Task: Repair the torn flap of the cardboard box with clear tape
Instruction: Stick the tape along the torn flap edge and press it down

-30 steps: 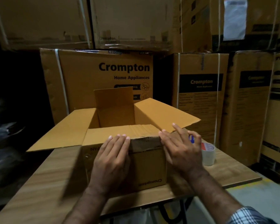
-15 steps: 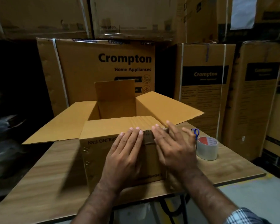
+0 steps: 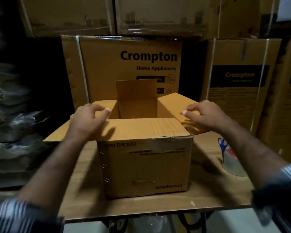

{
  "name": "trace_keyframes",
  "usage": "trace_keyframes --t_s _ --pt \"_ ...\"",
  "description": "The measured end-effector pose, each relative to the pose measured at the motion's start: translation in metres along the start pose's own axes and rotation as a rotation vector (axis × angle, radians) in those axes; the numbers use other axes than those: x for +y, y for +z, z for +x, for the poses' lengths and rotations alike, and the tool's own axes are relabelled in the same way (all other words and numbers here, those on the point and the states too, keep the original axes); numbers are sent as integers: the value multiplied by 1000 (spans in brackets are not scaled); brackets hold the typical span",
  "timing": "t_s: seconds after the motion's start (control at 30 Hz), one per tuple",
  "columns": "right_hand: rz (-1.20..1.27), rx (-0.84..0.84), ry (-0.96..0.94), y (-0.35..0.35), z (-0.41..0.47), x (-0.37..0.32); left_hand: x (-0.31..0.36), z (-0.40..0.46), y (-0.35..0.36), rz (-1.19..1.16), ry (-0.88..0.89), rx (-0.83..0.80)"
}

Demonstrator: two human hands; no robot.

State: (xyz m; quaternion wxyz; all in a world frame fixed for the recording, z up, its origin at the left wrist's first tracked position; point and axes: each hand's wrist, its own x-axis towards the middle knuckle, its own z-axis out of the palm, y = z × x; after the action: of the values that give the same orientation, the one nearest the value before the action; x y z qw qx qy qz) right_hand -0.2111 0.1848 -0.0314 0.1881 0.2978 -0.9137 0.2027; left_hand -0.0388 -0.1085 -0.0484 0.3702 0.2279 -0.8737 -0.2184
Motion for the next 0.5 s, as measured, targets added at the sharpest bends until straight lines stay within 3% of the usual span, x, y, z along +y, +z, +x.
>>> trace_keyframes --t_s 0.1,0.27,0.37,0.5 --pt "-255 -202 47 11 36 10 -5 31 -1 -73 -260 -358" --pt "-300 -364 47 17 41 1 -12 42 0 -38 -246 -546" --pt "-7 -318 33 0 31 -2 -6 38 -14 -146 -180 -516" --pt "384 -128 -136 -27 7 2 1 20 -44 -350 35 -247"
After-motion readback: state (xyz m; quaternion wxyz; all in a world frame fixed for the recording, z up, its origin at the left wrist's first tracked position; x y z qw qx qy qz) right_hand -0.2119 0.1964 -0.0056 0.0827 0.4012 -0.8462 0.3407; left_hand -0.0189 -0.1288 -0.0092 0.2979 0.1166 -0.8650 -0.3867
